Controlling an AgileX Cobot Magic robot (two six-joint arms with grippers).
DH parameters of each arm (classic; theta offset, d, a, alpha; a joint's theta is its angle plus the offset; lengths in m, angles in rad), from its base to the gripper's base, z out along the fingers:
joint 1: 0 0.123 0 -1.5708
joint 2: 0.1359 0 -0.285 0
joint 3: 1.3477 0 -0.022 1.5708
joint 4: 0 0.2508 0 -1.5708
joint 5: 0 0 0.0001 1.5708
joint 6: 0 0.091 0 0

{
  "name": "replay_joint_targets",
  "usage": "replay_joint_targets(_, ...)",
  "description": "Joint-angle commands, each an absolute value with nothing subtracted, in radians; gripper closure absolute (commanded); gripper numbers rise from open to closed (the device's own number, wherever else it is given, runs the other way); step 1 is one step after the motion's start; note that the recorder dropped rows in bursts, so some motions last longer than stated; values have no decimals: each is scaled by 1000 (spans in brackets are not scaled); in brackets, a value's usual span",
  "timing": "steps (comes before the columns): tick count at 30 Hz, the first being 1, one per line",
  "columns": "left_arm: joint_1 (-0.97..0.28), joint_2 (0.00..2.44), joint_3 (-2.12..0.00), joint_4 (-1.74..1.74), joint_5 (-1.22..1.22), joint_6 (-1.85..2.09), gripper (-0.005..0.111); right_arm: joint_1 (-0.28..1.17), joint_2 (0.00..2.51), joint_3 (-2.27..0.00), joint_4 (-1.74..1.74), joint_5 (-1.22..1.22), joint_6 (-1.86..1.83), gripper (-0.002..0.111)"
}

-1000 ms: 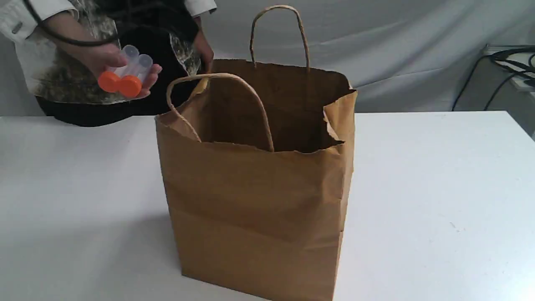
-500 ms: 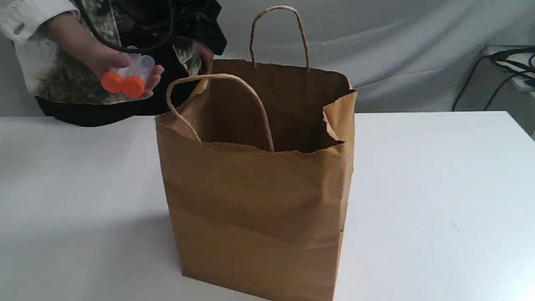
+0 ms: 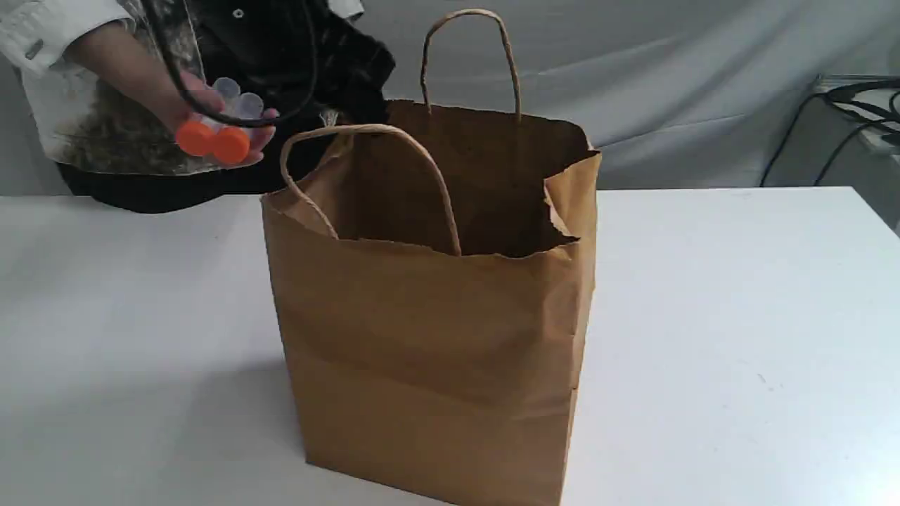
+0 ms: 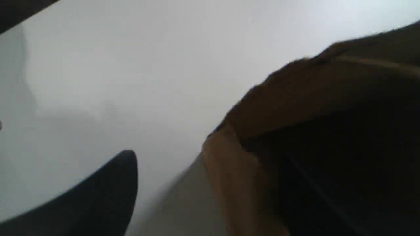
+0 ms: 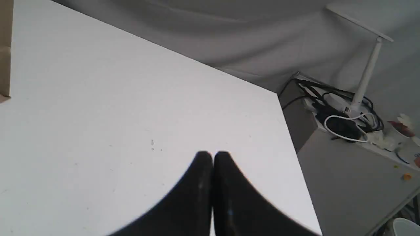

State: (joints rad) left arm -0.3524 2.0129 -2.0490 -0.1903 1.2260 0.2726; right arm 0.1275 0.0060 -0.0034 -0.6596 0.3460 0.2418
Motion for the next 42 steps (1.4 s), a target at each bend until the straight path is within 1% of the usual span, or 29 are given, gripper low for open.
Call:
replay_joint_targets(1, -353, 2004, -2027, -183, 1221, 262, 44, 130, 0, 0, -662, 345, 243, 108)
replay_joint_targets(6, -353, 2046, -2027, -232, 1221, 262, 44, 130, 0, 0, -662, 345, 243, 108)
replay_joint_targets(8, -353, 2050, -2027, -237, 1221, 245, 47, 130, 0, 0, -662, 345, 243, 108)
replay_joint_targets(10, -353, 2050, -2030, -236, 1221, 206, 57, 130, 0, 0, -662, 345, 243, 108)
replay_joint_targets(17, -353, 2050, -2041, -232, 1221, 105, 106, 130, 0, 0, -662, 345, 243, 108)
replay_joint_targets(21, -353, 2050, -2041, -232, 1221, 51, 107, 130, 0, 0, -662, 345, 243, 108)
replay_joint_targets(25, -353, 2050, -2041, -232, 1221, 52, 107, 130, 0, 0, -737, 347, 239, 108)
replay_joint_targets(31, -353, 2050, -2041, -228, 1221, 52, 107, 130, 0, 0, -746, 347, 239, 108)
replay_joint_targets(35, -353, 2050, -2041, -228, 1221, 52, 107, 130, 0, 0, -885, 332, 239, 108)
replay_joint_targets(37, -353, 2050, -2041, -228, 1221, 62, 107, 130, 0, 0, -915, 239, 241, 108)
replay_joint_targets(42, -353, 2050, -2041, -230, 1221, 61, 107, 130, 0, 0, -827, -273, 330, 108)
